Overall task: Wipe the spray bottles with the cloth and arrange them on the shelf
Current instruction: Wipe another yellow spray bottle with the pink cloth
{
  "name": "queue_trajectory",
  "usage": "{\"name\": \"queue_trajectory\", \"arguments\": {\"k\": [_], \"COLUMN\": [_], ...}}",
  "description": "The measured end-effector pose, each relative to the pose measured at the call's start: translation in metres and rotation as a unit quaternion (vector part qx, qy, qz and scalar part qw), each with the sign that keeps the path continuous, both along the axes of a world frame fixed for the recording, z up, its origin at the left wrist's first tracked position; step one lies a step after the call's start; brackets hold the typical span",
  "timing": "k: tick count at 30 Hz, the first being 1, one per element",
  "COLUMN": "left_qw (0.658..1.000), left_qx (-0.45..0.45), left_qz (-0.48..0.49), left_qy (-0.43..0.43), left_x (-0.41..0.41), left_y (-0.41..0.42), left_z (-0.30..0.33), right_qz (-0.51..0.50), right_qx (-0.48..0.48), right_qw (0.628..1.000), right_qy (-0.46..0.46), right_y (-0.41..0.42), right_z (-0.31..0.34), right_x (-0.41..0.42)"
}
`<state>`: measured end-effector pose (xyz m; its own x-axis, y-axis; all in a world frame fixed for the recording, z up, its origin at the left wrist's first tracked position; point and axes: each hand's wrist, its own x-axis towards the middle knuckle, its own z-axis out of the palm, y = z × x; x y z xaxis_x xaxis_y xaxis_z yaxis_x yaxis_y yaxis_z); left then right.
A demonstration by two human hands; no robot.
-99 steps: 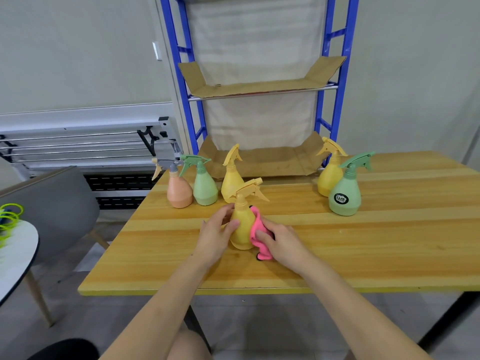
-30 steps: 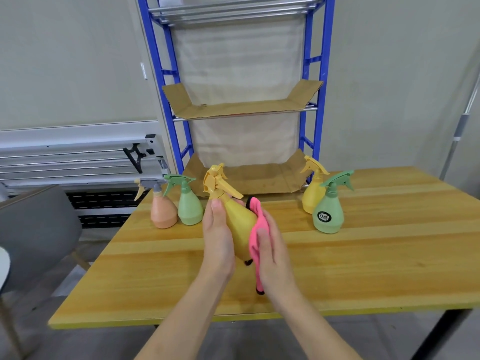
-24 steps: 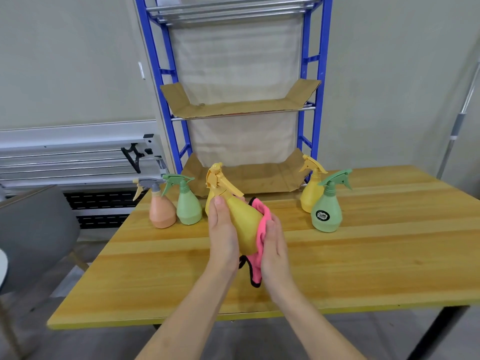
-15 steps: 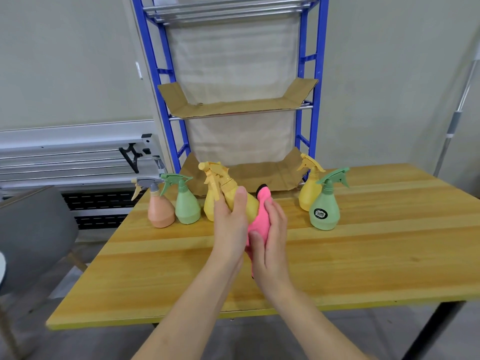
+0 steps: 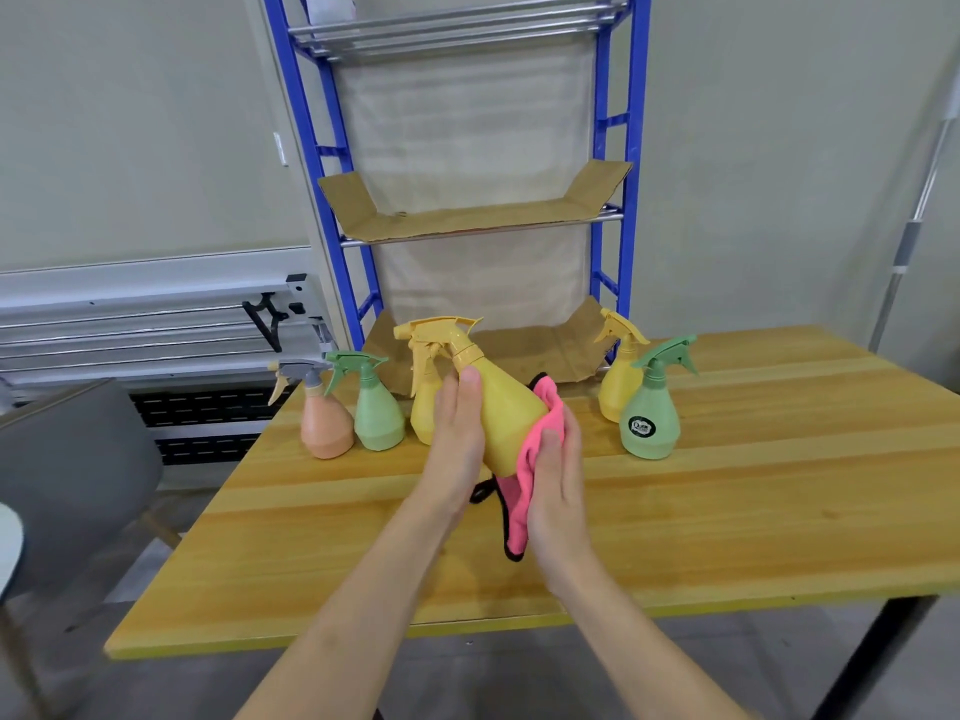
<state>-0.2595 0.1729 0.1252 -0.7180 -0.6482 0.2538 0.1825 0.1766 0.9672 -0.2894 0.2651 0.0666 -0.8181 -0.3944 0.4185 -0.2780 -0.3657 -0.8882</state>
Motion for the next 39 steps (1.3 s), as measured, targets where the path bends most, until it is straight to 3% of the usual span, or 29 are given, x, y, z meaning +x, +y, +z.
{"name": "queue_trajectory", "arguments": {"k": [4, 8, 10, 13, 17, 19, 23, 28, 34, 39], "left_qw": [0.999, 0.989, 0.988, 0.994, 0.989, 0.987, 0.997, 0.996, 0.999, 0.997], "left_qx": [0.003, 0.144, 0.152, 0.104, 0.127, 0.127, 0.037, -0.087, -0.039, -0.049], "left_qz": [-0.005, -0.016, -0.008, 0.003, -0.021, -0.040, -0.035, 0.022, 0.003, -0.002], "left_qy": [-0.037, -0.038, -0.018, 0.030, 0.071, 0.090, 0.057, 0.024, 0.028, 0.063], "left_x": [0.005, 0.007, 0.005, 0.007, 0.010, 0.012, 0.009, 0.006, 0.006, 0.010], "left_y": [-0.001, -0.003, -0.003, 0.000, -0.003, -0.004, -0.002, -0.001, 0.005, 0.007], "left_z": [0.000, 0.008, 0.009, 0.011, 0.006, 0.007, 0.015, 0.006, 0.010, 0.006], "right_qz": [-0.084, -0.112, -0.102, -0.058, 0.068, 0.085, 0.050, -0.066, -0.083, -0.069], "right_qx": [0.039, 0.104, 0.115, 0.101, 0.055, 0.028, 0.011, 0.016, 0.059, 0.081], "right_qw": [0.991, 0.959, 0.950, 0.971, 0.996, 0.995, 0.999, 0.993, 0.966, 0.968], "right_qy": [0.101, 0.238, 0.270, 0.207, 0.017, -0.032, -0.004, 0.097, 0.238, 0.227], "right_y": [-0.002, 0.000, 0.000, 0.001, 0.010, 0.011, 0.009, 0.003, 0.002, 0.003], "right_z": [-0.010, -0.015, -0.014, -0.011, 0.002, 0.006, 0.006, -0.006, -0.017, -0.004], "right_x": [-0.012, -0.021, -0.016, -0.009, 0.001, 0.001, 0.005, -0.003, -0.009, -0.009]}}
